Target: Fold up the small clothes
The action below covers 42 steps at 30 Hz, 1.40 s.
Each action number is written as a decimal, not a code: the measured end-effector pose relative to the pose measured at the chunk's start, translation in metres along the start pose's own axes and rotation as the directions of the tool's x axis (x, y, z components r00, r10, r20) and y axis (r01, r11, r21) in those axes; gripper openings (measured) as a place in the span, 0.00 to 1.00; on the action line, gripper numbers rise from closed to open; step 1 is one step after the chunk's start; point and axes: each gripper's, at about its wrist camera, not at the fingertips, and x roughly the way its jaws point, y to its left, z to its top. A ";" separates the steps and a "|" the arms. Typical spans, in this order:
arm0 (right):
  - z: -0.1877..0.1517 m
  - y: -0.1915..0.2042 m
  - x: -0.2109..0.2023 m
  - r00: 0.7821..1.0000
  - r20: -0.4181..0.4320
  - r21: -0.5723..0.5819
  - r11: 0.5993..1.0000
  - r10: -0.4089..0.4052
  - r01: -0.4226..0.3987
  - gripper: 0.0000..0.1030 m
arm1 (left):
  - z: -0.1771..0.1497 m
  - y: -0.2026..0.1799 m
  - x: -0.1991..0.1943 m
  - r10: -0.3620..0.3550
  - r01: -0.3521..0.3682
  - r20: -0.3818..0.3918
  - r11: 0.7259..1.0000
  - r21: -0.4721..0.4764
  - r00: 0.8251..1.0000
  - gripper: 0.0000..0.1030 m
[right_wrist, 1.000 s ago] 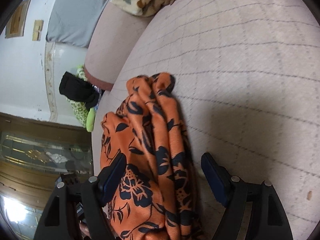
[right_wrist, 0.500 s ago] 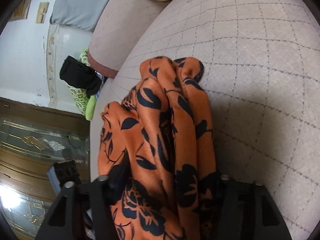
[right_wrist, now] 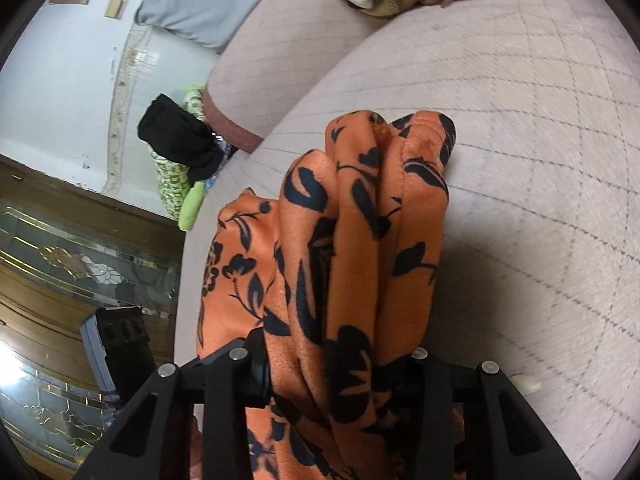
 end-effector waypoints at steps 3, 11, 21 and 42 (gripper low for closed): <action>-0.003 0.018 -0.001 0.999 0.006 -0.027 0.999 0.040 -0.040 0.40 | 0.004 0.007 -0.026 0.014 -0.014 0.050 1.000 -0.016 0.999 0.51; -0.016 0.058 0.017 0.989 0.001 -0.072 0.987 0.146 -0.145 0.39 | 0.001 0.041 -0.076 0.050 -0.042 0.114 0.996 -0.076 0.992 0.51; -0.036 0.079 0.070 0.990 -0.090 -0.080 0.990 0.106 -0.113 0.39 | -0.023 0.085 -0.063 0.171 -0.169 -0.007 0.971 -0.168 0.985 0.56; -0.007 0.078 0.111 0.988 -0.057 -0.155 0.979 -0.142 0.132 0.33 | 0.014 0.122 -0.039 0.465 -0.452 -0.025 0.845 -0.286 0.885 0.77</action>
